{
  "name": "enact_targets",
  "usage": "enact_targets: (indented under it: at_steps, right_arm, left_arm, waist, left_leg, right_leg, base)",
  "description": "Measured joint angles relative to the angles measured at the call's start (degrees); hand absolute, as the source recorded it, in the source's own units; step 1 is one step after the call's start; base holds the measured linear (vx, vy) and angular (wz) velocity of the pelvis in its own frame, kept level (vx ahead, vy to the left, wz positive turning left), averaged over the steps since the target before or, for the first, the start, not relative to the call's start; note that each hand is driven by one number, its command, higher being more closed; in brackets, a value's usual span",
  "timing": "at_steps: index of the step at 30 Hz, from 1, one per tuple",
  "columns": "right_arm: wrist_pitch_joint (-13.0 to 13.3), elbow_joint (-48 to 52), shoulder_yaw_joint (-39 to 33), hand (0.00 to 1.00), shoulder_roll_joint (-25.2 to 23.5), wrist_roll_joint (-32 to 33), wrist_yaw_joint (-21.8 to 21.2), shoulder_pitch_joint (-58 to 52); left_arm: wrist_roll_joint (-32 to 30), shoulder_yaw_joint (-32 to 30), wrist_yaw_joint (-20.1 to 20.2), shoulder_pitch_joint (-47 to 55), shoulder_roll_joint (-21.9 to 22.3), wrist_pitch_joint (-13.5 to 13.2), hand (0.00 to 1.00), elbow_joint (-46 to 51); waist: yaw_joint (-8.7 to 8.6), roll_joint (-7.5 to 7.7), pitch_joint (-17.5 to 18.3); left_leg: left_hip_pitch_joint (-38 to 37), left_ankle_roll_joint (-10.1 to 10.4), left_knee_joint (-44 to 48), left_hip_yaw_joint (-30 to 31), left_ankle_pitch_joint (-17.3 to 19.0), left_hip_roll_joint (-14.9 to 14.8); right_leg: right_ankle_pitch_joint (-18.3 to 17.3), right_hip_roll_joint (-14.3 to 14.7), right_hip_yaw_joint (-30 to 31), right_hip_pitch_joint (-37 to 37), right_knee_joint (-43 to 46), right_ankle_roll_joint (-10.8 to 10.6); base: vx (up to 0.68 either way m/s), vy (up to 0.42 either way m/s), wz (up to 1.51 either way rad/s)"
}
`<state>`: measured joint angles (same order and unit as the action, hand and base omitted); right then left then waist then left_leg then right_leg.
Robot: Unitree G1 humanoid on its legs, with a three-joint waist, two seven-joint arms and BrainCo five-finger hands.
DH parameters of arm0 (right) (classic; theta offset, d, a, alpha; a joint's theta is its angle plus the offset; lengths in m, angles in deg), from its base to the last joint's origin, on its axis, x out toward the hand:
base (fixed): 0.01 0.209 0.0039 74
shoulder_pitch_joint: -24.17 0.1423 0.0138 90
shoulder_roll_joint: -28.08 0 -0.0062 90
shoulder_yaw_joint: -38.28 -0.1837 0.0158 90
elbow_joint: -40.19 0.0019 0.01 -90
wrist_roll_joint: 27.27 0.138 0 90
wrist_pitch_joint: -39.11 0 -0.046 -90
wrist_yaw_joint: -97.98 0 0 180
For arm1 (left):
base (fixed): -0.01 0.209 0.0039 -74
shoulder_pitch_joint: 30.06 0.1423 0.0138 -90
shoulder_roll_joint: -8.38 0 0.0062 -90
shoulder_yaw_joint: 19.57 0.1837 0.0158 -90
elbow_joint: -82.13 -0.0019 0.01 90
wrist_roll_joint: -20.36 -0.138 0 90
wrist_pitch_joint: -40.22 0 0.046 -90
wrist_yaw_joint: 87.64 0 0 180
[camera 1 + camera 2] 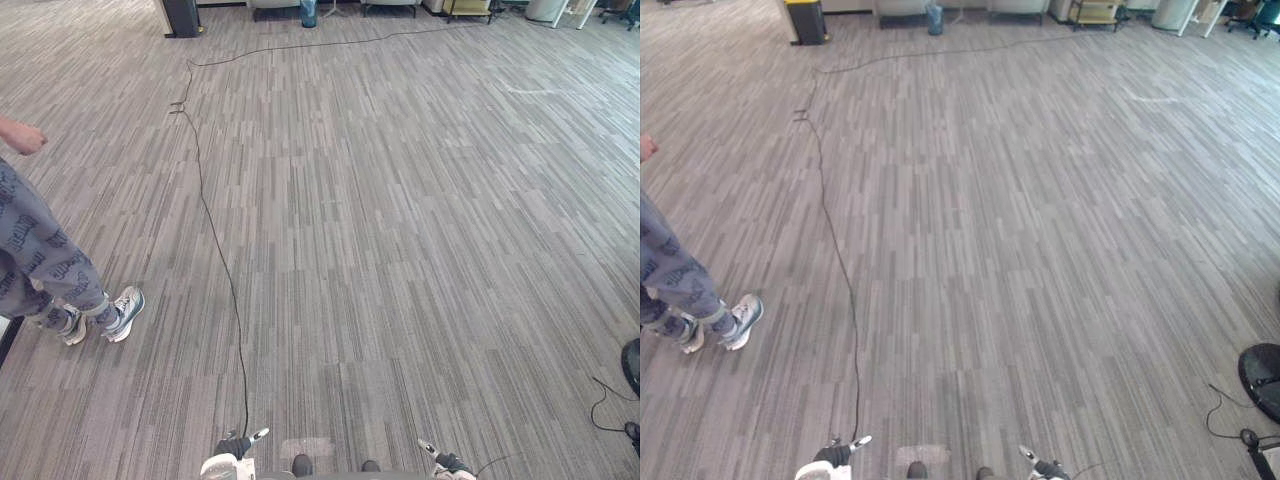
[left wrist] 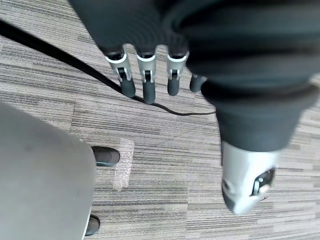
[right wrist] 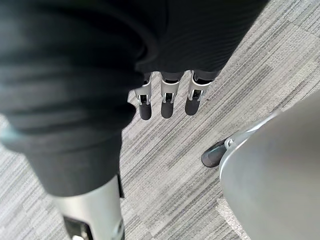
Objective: Pick up cushions and gather them together orderly.
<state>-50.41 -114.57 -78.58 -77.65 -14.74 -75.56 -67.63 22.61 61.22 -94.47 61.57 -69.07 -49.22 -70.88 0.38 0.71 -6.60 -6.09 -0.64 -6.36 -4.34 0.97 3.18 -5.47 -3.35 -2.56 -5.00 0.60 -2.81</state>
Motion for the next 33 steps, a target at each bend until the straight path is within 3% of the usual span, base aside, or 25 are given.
enact_targets:
  at_steps: [5,9,11,12,14,15,16,18,20,21,22,23,24,26,27,28,29,30,31,33]
  right_arm:
    - [0.0,0.1,0.0,0.00,0.3,1.2,-0.2,0.5]
    - [0.4,1.0,0.0,0.00,0.0,1.6,-0.4,0.2]
    - [0.6,1.4,0.0,0.00,-0.3,2.5,-0.4,0.2]
    - [0.6,1.5,0.1,0.00,-0.4,3.4,-0.3,0.0]
    - [0.6,3.2,1.3,0.00,-0.5,3.6,-0.3,-0.5]
    - [0.6,3.4,1.7,0.00,-0.4,3.6,-0.3,-0.5]
    - [0.6,4.3,2.5,0.00,-0.1,3.7,-0.2,-0.2]
    - [0.9,5.4,2.8,0.00,0.1,3.7,-0.3,-0.2]
    - [0.9,5.4,2.9,0.00,0.0,3.7,-0.3,0.1]
    - [0.8,5.4,2.8,0.00,0.0,3.6,-0.2,0.1]
    - [0.8,5.4,2.8,0.00,0.0,3.6,-0.2,0.1]
    - [0.6,5.4,2.7,0.00,-0.3,3.3,-0.1,0.1]
    - [0.5,5.4,2.0,0.00,-0.8,3.3,0.0,0.0]
    - [0.5,6.1,1.0,0.00,-2.4,3.2,-0.3,0.1]
    - [0.4,6.8,1.0,0.00,-2.6,3.1,-0.4,-0.3]
    - [0.6,7.8,1.3,0.00,-2.5,3.1,-0.6,-0.7]
    - [0.9,7.9,1.6,0.00,-2.3,3.1,-0.9,-0.8]
    - [1.0,7.9,1.9,0.00,-2.2,3.1,-0.9,-0.8]
    - [1.2,8.8,2.8,0.00,-1.9,3.1,-0.9,-0.9]
    - [1.4,9.9,2.9,0.00,-2.1,2.8,-1.1,-1.0]
  left_arm:
    - [0.1,0.2,0.1,-0.7,0.1,0.1,0.00,0.0]
    - [0.2,-0.8,0.4,-0.6,0.1,0.2,0.00,1.3]
    - [0.3,-2.8,0.6,-0.6,0.3,0.2,0.00,2.9]
    - [0.3,-4.7,0.6,-0.7,1.2,0.2,0.00,4.3]
    - [1.2,-7.5,0.6,-1.0,2.4,-0.2,0.00,6.8]
    - [1.6,-7.9,0.6,-1.0,2.5,-0.3,0.00,7.1]
    - [2.7,-7.7,0.7,-1.0,2.8,-0.3,0.00,7.3]
    - [4.6,-7.7,0.8,-1.0,3.2,-0.5,0.00,7.7]
    - [4.7,-7.7,0.8,-0.8,3.4,-1.0,0.00,8.0]
    - [4.7,-7.9,0.7,-0.7,3.9,-1.1,0.00,8.4]
    - [4.7,-7.9,0.6,-0.6,3.9,-1.2,0.00,8.5]
    - [4.6,-8.6,0.6,-0.1,3.7,-1.2,0.00,8.5]
    - [4.6,-10.5,0.4,0.3,3.7,-1.2,0.00,8.5]
    - [4.6,-10.9,0.3,0.2,3.7,-1.2,0.00,8.3]
    - [4.6,-10.7,0.3,0.2,3.6,-1.1,0.00,8.2]
    - [4.6,-9.6,0.4,0.2,3.5,-1.2,0.00,8.0]
    - [4.6,-8.6,0.5,0.1,3.4,-1.1,0.00,7.5]
    - [4.6,-8.3,0.5,0.0,3.4,-1.1,0.00,7.2]
    - [4.6,-7.4,0.5,-0.6,3.8,-1.1,0.00,6.7]
    - [4.6,-7.2,0.6,-1.6,4.5,-1.0,0.00,6.0]
  waist:
    - [-0.02,-0.47,-1.6]
    - [0.03,-0.22,-1.9]
    - [0.17,0.43,-2.7]
    - [0.18,0.57,-2.8]
    - [0.45,0.47,-3.5]
    - [0.48,0.63,-3.8]
    - [1.18,-0.40,-3.8]
    - [1.25,-1.00,-3.5]
    - [1.70,-1.18,-3.4]
    - [2.41,-1.24,-3.2]
    - [2.66,-1.13,-2.9]
    - [3.16,-0.24,-1.6]
    - [3.35,0.89,-0.3]
    - [3.41,1.41,-0.2]
    - [3.38,1.50,-0.2]
    - [3.19,1.56,-0.5]
    - [2.88,1.51,-0.6]
    - [2.78,1.26,-0.8]
    - [2.55,0.77,-0.7]
    - [2.09,0.64,-0.8]
  left_leg:
    - [0.7,0.0,0.0,-0.1,0.1,-0.1]
    - [3.2,1.2,2.9,-0.2,2.1,-0.2]
    - [7.1,1.7,12.2,-1.8,5.8,-0.5]
    - [11.8,2.3,22.6,-4.9,8.4,-1.4]
    - [19.3,2.8,39.2,-9.1,10.0,-4.3]
    - [20.4,3.1,41.8,-10.1,10.6,-5.3]
    - [22.5,2.1,44.3,-13.5,13.2,-8.9]
    - [23.5,1.6,39.2,-15.4,13.0,-10.6]
    - [24.9,1.6,31.1,-15.4,10.5,-10.8]
    - [25.6,2.2,28.2,-15.4,5.9,-10.7]
    - [25.9,1.5,28.6,-15.4,5.2,-10.4]
    - [27.1,-0.4,29.7,-16.3,6.0,-8.8]
    - [27.2,-1.0,30.2,-19.0,9.2,-7.3]
    - [24.3,-2.7,31.0,-20.5,12.2,-5.7]
    - [22.7,-3.0,30.6,-20.8,12.7,-5.3]
    - [18.4,-3.1,29.3,-21.1,14.2,-4.5]
    - [12.7,-2.7,27.1,-21.1,15.4,-3.5]
    - [11.0,-2.4,26.1,-21.1,15.7,-3.4]
    - [5.5,-2.0,22.3,-21.2,16.1,-3.1]
    - [0.5,-1.2,17.7,-21.1,16.2,-3.0]
  right_leg:
    - [-1.0,0.0,0.0,1.2,2.0,0.2]
    - [-4.1,-0.6,-0.2,5.0,7.6,0.7]
    - [-5.0,-1.2,-0.7,5.1,9.0,1.3]
    - [-5.9,-1.6,-1.7,4.9,10.2,1.3]
    - [-7.2,-1.9,-3.5,3.1,10.4,2.6]
    - [-7.3,-1.8,-3.7,2.7,10.1,2.6]
    - [-8.5,-1.7,-3.9,1.5,10.1,2.9]
    - [-9.7,-2.3,-3.5,0.1,9.2,2.5]
    - [-10.5,-3.2,-3.2,0.1,8.6,1.3]
    - [-11.3,-3.9,-2.0,0.4,8.0,0.4]
    - [-11.7,-4.2,-1.4,0.5,7.8,0.4]
    - [-12.6,-6.0,0.5,1.0,7.0,0.8]
    - [-12.4,-7.9,2.2,1.6,7.8,1.7]
    - [-10.0,-9.7,5.2,4.9,18.8,-3.1]
    - [-9.6,-9.9,6.1,6.1,23.4,-4.0]
    - [-6.2,-9.8,8.0,10.6,37.1,-7.1]
    - [-4.2,-8.9,9.2,14.6,50.3,-8.4]
    - [-4.3,-8.3,9.2,15.8,53.8,-8.2]
    - [-5.2,-6.8,6.8,20.3,60.4,-6.6]
    - [-6.7,-5.9,1.5,26.0,60.9,-4.5]
  base:
    - [0.00,0.000,0.00]
    - [0.03,-0.011,0.03]
    - [0.07,-0.037,0.18]
    - [0.04,-0.073,0.41]
    - [0.03,-0.048,0.42]
    - [0.04,0.032,0.17]
    - [0.04,0.044,0.06]
    - [0.13,0.097,0.04]
    - [0.22,0.208,-0.10]
    - [0.18,0.208,-0.25]
    - [0.39,0.397,-0.38]
    - [0.47,0.339,-0.40]
    - [0.57,0.389,-0.46]
    - [0.53,0.311,-0.31]
    - [0.61,0.377,-0.18]
    - [0.50,0.279,-0.14]
    - [0.48,0.224,-0.14]
    - [0.46,0.180,-0.13]
    - [0.36,0.135,-0.09]
    - [0.42,0.105,-0.05]
